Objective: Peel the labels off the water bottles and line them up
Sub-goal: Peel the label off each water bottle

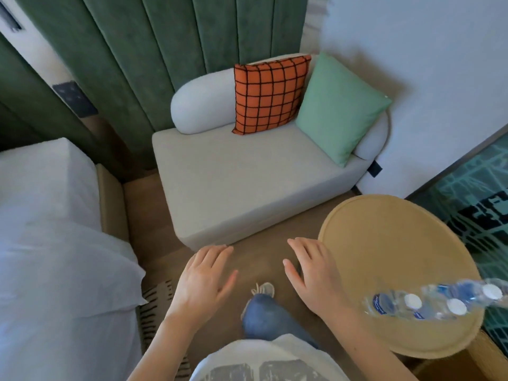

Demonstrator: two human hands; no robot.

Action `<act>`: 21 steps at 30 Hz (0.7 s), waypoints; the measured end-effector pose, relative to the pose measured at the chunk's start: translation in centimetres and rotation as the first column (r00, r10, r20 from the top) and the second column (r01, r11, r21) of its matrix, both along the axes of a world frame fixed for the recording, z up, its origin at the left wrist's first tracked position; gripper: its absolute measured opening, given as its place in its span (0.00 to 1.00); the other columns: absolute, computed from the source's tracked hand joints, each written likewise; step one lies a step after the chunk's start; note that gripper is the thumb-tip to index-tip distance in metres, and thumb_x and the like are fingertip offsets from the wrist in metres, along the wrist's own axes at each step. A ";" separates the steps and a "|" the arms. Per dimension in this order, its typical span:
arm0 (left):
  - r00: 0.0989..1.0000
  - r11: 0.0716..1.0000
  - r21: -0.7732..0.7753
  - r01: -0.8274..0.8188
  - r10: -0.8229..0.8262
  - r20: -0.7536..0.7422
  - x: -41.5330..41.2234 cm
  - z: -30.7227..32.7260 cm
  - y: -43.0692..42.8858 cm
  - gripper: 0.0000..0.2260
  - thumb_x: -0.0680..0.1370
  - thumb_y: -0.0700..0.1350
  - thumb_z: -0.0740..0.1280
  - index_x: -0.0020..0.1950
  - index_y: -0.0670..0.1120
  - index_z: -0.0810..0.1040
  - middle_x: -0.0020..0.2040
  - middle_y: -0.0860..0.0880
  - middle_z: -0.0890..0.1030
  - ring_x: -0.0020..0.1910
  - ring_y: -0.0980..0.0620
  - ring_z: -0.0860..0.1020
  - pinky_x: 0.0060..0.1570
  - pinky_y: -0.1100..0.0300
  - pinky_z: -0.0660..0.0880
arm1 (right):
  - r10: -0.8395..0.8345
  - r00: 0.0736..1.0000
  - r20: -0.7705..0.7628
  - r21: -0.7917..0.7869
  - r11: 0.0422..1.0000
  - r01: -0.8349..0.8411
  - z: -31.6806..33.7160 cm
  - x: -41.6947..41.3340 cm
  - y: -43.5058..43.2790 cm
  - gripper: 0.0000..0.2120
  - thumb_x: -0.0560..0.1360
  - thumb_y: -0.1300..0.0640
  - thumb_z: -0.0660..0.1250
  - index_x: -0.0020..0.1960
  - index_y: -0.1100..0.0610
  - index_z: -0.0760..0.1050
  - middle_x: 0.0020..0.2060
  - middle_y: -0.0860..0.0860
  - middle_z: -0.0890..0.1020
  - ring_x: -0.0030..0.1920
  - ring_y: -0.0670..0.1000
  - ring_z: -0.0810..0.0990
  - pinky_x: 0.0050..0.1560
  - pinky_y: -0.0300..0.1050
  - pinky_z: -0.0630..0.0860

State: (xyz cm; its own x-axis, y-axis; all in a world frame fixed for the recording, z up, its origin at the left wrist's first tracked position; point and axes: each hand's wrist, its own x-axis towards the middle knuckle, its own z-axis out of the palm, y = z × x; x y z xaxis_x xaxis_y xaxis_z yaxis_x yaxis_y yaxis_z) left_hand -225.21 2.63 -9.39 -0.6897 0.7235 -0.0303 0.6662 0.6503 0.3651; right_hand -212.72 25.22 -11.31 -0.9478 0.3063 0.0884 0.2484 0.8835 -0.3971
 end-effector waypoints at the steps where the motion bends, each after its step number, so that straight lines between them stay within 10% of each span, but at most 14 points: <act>1: 1.000 1.000 -0.005 0.013 -0.013 -0.002 -2.0 0.3 1.2 0.25 0.80 0.57 0.57 0.66 0.43 0.80 0.62 0.47 0.82 0.62 0.44 0.80 0.60 0.47 0.78 | -0.018 1.000 0.001 -0.002 1.000 0.018 0.1 -1.4 1.0 0.23 0.81 0.46 0.57 0.66 0.60 0.78 0.59 0.56 0.82 0.59 0.57 0.79 0.58 0.53 0.78; 14: 0.890 0.890 0.054 0.454 -0.450 -0.071 -20.5 6.2 23.2 0.23 0.79 0.56 0.57 0.59 0.40 0.82 0.54 0.44 0.83 0.55 0.40 0.80 0.53 0.48 0.79 | -0.577 0.808 -0.121 0.000 0.814 0.581 3.8 -9.7 12.1 0.22 0.81 0.46 0.57 0.60 0.61 0.80 0.48 0.54 0.82 0.48 0.54 0.79 0.49 0.48 0.78; 21: 0.507 0.507 -0.009 0.862 -0.861 -0.039 -24.3 3.8 35.0 0.22 0.80 0.54 0.58 0.56 0.40 0.82 0.51 0.44 0.83 0.49 0.41 0.81 0.47 0.49 0.79 | -0.892 0.449 -0.056 0.061 0.445 0.893 2.1 -10.6 13.1 0.17 0.78 0.52 0.65 0.60 0.63 0.80 0.50 0.59 0.83 0.50 0.61 0.81 0.51 0.55 0.80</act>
State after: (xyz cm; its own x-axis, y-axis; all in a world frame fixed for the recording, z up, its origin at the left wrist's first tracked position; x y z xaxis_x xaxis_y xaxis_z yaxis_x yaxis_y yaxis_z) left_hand -249.53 37.66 -5.61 0.2733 0.9619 -0.0097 0.9080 -0.2547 0.3327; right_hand -223.34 38.28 -9.19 -0.1543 0.9750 0.1601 0.9123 0.2028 -0.3557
